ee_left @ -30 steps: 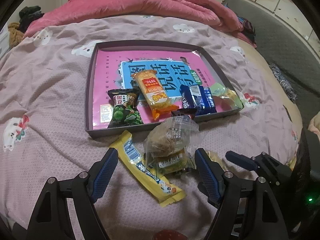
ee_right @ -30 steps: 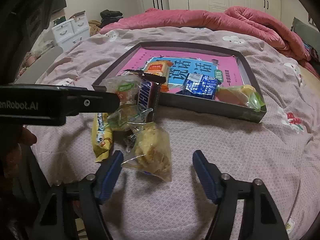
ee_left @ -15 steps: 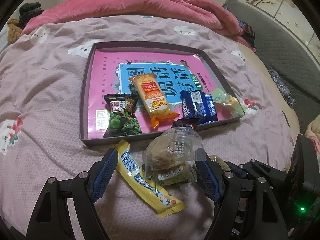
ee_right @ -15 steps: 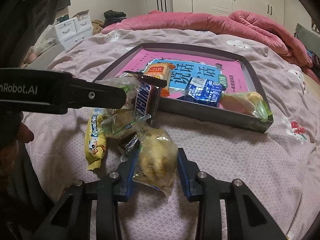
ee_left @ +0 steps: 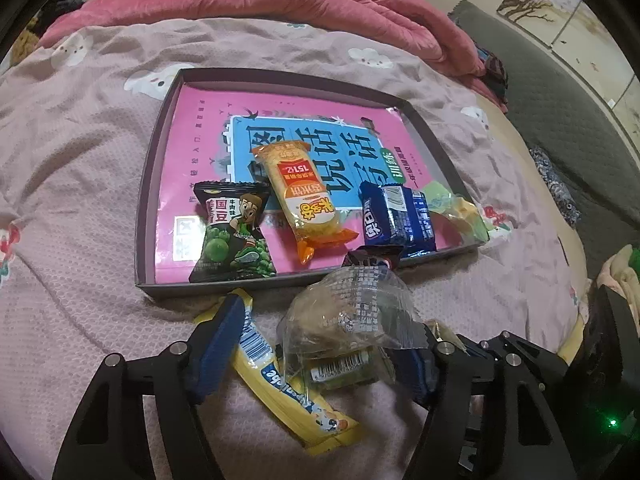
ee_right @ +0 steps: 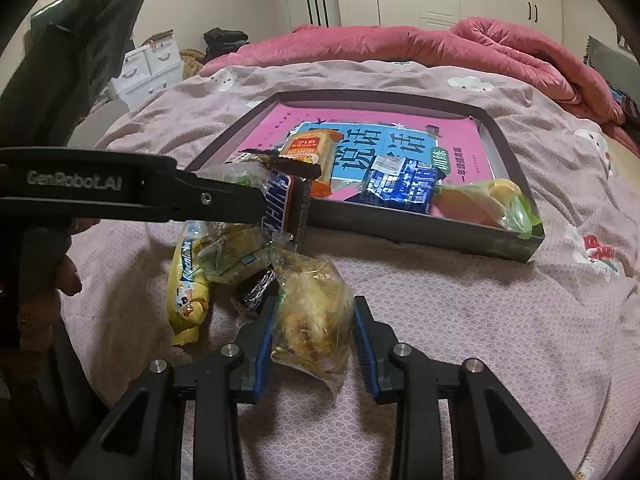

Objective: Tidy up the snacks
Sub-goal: 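Grasp a clear cookie bag with the left tool while the right grasps a clear bread bag, then carry both clear bags up and over the tray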

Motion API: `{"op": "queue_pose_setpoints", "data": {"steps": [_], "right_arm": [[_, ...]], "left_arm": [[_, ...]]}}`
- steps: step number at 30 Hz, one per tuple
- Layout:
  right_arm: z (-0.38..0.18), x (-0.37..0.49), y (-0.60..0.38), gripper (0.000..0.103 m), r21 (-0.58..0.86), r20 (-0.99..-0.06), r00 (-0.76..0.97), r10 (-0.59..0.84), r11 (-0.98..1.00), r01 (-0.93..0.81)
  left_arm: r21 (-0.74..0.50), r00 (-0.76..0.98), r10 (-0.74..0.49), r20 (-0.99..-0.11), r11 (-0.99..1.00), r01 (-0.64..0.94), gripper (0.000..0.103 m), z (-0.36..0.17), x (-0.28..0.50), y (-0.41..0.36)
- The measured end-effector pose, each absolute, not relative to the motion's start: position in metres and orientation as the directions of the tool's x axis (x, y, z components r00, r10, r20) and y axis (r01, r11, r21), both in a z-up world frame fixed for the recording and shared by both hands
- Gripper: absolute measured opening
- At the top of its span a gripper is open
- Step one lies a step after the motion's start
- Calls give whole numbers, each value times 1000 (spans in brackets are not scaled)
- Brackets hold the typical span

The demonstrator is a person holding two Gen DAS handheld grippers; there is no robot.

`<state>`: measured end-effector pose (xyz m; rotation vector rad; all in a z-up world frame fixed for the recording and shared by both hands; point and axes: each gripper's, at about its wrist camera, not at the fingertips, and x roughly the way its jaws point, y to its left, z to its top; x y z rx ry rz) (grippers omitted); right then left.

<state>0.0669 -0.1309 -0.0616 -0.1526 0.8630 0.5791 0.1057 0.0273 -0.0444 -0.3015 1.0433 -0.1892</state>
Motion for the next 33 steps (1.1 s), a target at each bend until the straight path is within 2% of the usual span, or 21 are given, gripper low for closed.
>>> {"op": "queue_pose_setpoints", "data": {"steps": [1, 3, 5, 16, 33], "right_arm": [[-61, 67, -132, 35, 108, -750, 509, 423, 837, -537], [-59, 67, -134, 35, 117, -746, 510, 428, 838, -533], [-58, 67, -137, 35, 128, -743, 509, 435, 839, -529], [-49, 63, -143, 35, 152, -719, 521, 461, 835, -529], [-28, 61, -153, 35, 181, -670, 559, 488, 838, -515]], "left_arm": [[-340, 492, -303, -816, 940, 16, 66, -44, 106, 27], [-364, 485, -332, -809, 931, 29, 51, -45, 107, 25], [-364, 475, -333, -815, 931, 29, 50, -48, 108, 24], [-394, 491, -346, -800, 919, 6, 48, -43, 102, 33], [-368, 549, -305, -778, 930, -4, 48, -14, 80, 46]]}}
